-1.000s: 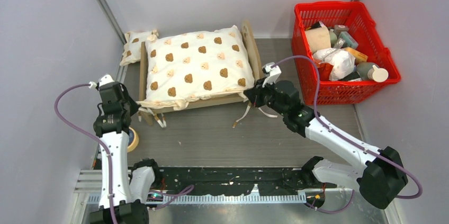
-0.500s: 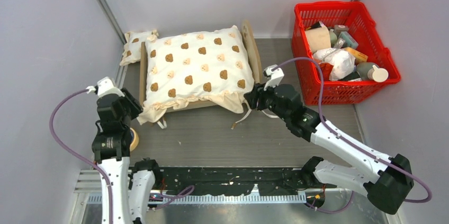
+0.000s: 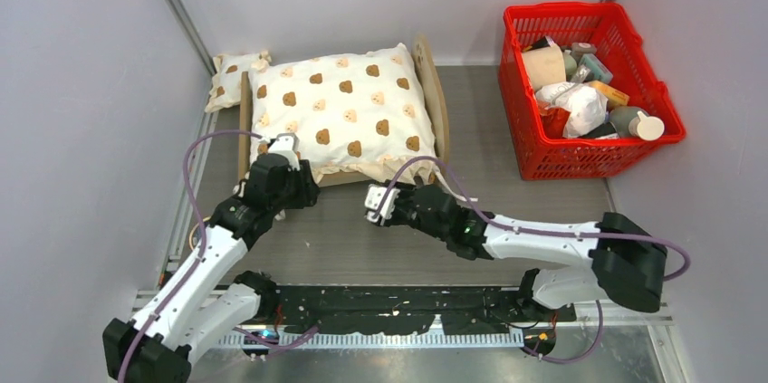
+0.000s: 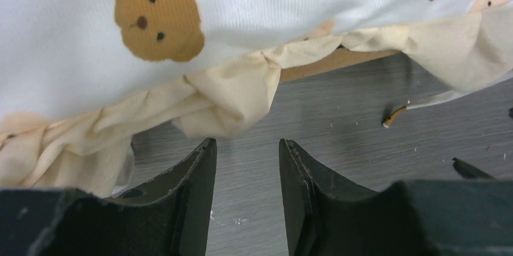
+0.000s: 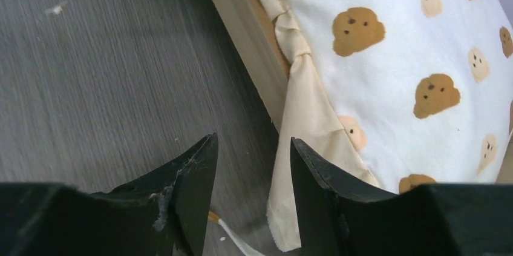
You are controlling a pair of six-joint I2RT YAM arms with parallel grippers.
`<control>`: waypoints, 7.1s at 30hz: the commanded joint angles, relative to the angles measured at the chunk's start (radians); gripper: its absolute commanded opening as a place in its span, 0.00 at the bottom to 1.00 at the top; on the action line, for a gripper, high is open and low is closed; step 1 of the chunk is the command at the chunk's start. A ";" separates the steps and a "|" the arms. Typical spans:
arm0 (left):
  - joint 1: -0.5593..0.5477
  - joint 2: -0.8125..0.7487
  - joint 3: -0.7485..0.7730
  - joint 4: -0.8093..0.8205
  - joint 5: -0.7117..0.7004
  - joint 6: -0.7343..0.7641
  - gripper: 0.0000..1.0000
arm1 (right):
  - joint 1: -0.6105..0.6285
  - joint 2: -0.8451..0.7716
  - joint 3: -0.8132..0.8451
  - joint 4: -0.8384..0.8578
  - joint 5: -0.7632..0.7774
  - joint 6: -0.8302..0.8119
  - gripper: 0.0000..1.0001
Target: Set up the pet bed
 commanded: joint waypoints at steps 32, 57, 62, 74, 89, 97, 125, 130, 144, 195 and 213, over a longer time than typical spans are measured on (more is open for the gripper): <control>-0.004 0.101 0.252 -0.015 -0.006 0.045 0.00 | 0.027 0.213 -0.075 0.461 0.056 -0.391 0.59; 0.148 0.180 0.268 -0.121 -0.033 0.072 0.00 | -0.004 0.080 -0.036 0.326 0.246 -0.360 0.05; 0.180 0.198 0.303 -0.106 0.052 0.061 0.00 | -0.047 0.004 -0.072 0.313 0.190 -0.204 0.05; 0.185 0.153 0.292 -0.271 0.125 0.079 0.12 | -0.108 -0.101 -0.077 0.130 0.083 -0.079 0.08; 0.257 -0.095 0.026 -0.211 -0.290 -0.054 0.52 | -0.116 -0.179 0.081 -0.106 0.197 0.375 0.58; 0.259 -0.106 -0.056 -0.107 -0.198 -0.075 0.59 | -0.117 -0.168 0.079 -0.091 0.195 0.432 0.57; 0.407 -0.098 0.041 -0.088 -0.362 0.005 0.00 | 0.139 0.544 0.202 0.555 0.225 -0.268 0.57; 0.437 -0.073 0.039 -0.091 -0.341 -0.023 0.00 | 0.138 0.691 0.271 0.655 0.304 -0.388 0.56; 0.457 -0.013 0.060 -0.111 -0.506 -0.065 0.00 | 0.123 0.565 -0.011 0.890 0.433 -0.330 0.05; 0.289 -0.047 -0.025 0.052 0.029 -0.262 0.00 | -0.702 0.166 0.351 -0.171 0.188 0.418 0.65; 0.408 0.433 0.574 -0.017 -0.212 0.086 0.54 | -0.602 -0.330 0.164 -0.409 0.039 0.537 0.87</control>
